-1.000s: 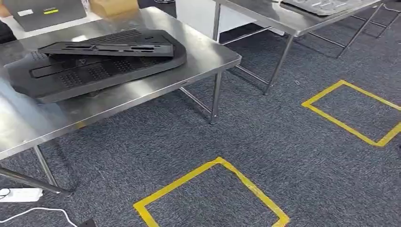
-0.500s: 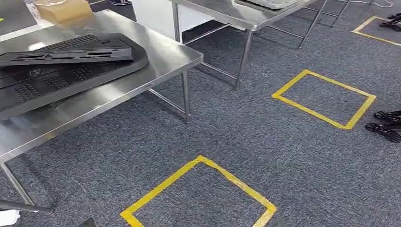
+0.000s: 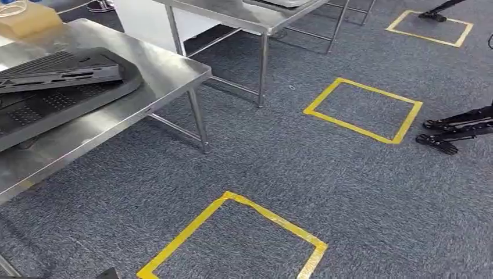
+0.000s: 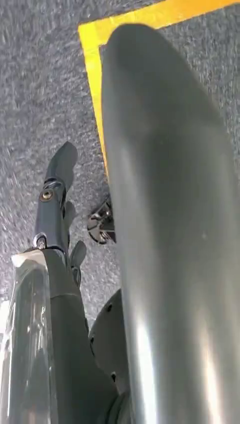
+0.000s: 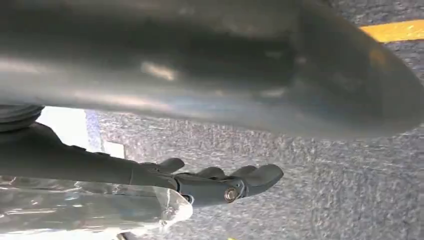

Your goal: Take the parts from the cabinet and place them on the table.

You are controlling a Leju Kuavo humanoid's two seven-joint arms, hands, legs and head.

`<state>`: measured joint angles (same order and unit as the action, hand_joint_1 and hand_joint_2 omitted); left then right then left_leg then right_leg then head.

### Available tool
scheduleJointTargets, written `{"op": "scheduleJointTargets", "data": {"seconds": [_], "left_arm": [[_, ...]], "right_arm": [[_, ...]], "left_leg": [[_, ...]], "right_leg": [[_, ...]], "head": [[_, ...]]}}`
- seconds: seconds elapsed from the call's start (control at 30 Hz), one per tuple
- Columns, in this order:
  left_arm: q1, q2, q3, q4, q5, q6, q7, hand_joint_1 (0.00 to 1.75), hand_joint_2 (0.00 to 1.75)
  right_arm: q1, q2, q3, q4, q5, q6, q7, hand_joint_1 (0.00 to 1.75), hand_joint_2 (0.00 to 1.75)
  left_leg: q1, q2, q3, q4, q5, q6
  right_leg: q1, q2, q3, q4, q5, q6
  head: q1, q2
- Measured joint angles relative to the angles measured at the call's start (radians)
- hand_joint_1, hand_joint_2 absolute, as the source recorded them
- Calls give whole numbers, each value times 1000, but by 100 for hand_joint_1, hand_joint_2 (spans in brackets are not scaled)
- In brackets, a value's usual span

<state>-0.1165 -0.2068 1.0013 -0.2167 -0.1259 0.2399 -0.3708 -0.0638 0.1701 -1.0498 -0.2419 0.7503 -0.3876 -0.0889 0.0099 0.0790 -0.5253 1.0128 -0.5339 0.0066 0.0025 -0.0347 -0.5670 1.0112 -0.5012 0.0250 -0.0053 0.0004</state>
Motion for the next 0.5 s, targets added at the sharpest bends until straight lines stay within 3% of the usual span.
{"op": "scheduleJointTargets", "data": {"seconds": [0.03, 0.07, 0.1, 0.13, 0.2, 0.23, 0.27, 0.3, 0.37, 0.4, 0.43, 0.5], "left_arm": [[-1, 0, 0, 0, 0, 0, 0, 0, 0], [-1, 0, 0, 0, 0, -1, 0, 0, 0], [-1, 1, 0, 0, 0, -3, 0, 0, 0], [1, 1, 1, 0, 0, -3, 0, 0, 0], [3, 3, 4, 0, 0, -3, 0, 0, 0], [3, 3, 6, 0, 0, -3, 0, 0, 0], [4, 4, 8, 0, 0, -3, 0, 0, 0], [4, 4, 9, 0, 0, -3, 0, 0, 0], [3, 5, 9, 0, 0, -3, 0, 0, 0], [4, 5, 10, 0, 0, -3, 0, 0, 0], [3, 6, 10, 0, 0, -3, 2, 0, 0], [2, 6, 10, 0, 0, -1, 2, 0, 0]], "right_arm": [[0, 0, 1, 0, 1, 0, 0, 0, 0], [0, 0, 2, 0, 1, 0, 0, 0, 0], [-1, 1, 3, 0, 2, 0, 0, 0, 0], [-2, 1, 3, 0, 3, 0, 0, 0, 0], [-4, 2, 5, 1, 5, 0, 0, 0, 0], [-3, 2, 6, 2, 7, 1, 2, 0, 0], [-2, 2, 8, 2, 7, 1, 3, 0, 0], [-1, 3, 9, 2, 7, 1, 5, 0, 0], [-1, 5, 10, 4, 7, 1, 9, 0, 0], [-1, 7, 10, 4, 8, 1, 10, 0, 0], [-2, 10, 10, 5, 10, 1, 10, 0, 0], [0, 10, 13, 6, 11, 2, 10, 0, 0]], "left_leg": [[2, 7, 5, -5, 1, -7], [5, 4, 8, -2, -10, -16], [7, -31, 4, 20, -28, -16], [6, -49, -22, 75, -62, -15], [5, -65, -100, 234, -131, -15], [5, -68, -136, 300, -146, -14], [5, -69, -148, 312, -134, -13], [5, -70, -137, 279, -101, -10], [5, -84, -73, 116, 2, -1], [5, -112, -45, 42, 33, 3], [9, -137, -35, 24, 21, 2], [1, -130, -35, 20, 17, 2]], "right_leg": [[2, 8, 0, -2, 1, -7], [-7, 18, 10, -15, 8, -19], [-5, 25, 12, -17, 9, -25], [-5, 31, 12, -17, 9, -31], [-2, 50, 11, -16, 8, -37], [0, 62, 12, -15, 8, -38], [2, 74, 14, -15, 6, -40], [3, 85, 17, -15, 5, -41], [4, 112, 24, -11, 1, -38], [2, 121, 23, -8, -2, -35], [7, 131, 17, -1, -6, -29], [-3, 145, 8, -2, -2, -18]], "head": [[0, 0], [0, 0], [0, 0], [-1, 0], [-1, 0], [-2, 0], [-1, 0], [-1, 0], [-1, 0], [-1, 0], [1, 0], [0, 0]]}}
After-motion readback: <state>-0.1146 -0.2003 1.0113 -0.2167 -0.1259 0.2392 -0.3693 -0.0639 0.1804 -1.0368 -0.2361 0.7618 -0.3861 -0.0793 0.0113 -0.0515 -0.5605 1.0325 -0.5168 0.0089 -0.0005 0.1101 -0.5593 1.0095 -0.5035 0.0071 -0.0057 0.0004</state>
